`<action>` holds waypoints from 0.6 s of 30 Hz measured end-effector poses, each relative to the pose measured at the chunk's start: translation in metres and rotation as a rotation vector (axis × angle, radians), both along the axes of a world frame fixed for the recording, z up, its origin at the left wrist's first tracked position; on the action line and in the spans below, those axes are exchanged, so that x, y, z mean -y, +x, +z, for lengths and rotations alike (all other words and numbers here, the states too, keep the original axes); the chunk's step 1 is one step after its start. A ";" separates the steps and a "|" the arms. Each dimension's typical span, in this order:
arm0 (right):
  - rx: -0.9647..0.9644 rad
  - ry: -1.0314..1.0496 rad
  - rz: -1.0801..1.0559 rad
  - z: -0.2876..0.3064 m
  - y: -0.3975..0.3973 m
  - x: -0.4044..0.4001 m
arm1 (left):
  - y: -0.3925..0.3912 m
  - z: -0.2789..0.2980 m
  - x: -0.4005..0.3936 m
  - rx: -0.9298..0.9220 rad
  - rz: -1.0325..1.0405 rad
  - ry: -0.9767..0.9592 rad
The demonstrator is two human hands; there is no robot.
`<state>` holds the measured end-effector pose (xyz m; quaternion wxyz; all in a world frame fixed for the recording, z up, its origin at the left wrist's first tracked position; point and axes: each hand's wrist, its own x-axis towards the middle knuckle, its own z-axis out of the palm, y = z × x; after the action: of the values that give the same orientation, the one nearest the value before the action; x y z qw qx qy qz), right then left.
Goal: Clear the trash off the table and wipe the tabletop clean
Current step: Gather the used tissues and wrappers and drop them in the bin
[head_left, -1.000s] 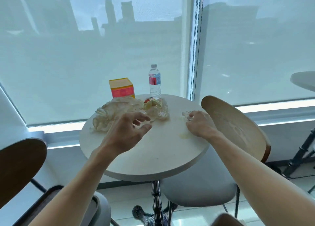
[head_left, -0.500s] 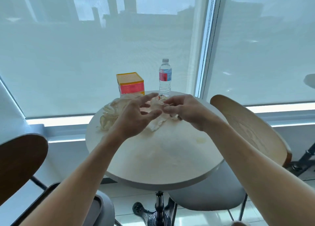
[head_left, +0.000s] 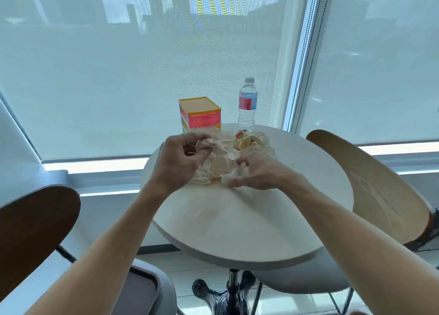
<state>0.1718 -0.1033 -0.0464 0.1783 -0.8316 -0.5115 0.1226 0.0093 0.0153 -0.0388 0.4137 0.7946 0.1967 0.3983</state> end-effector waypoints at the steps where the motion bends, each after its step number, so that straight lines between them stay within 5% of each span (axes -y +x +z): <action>1: 0.008 0.023 -0.013 -0.002 -0.001 -0.003 | -0.001 -0.001 -0.001 -0.008 0.000 0.001; 9: 0.005 0.293 -0.215 0.005 0.005 0.001 | -0.012 -0.005 -0.006 -0.028 -0.005 -0.010; 18: -0.084 0.560 -0.207 0.037 -0.006 0.047 | -0.003 0.003 0.031 -0.009 -0.070 -0.009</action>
<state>0.1657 -0.1498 -0.0097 0.4334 -0.7920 -0.4299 -0.0078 0.0066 -0.0157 -0.0362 0.4303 0.8010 0.1724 0.3788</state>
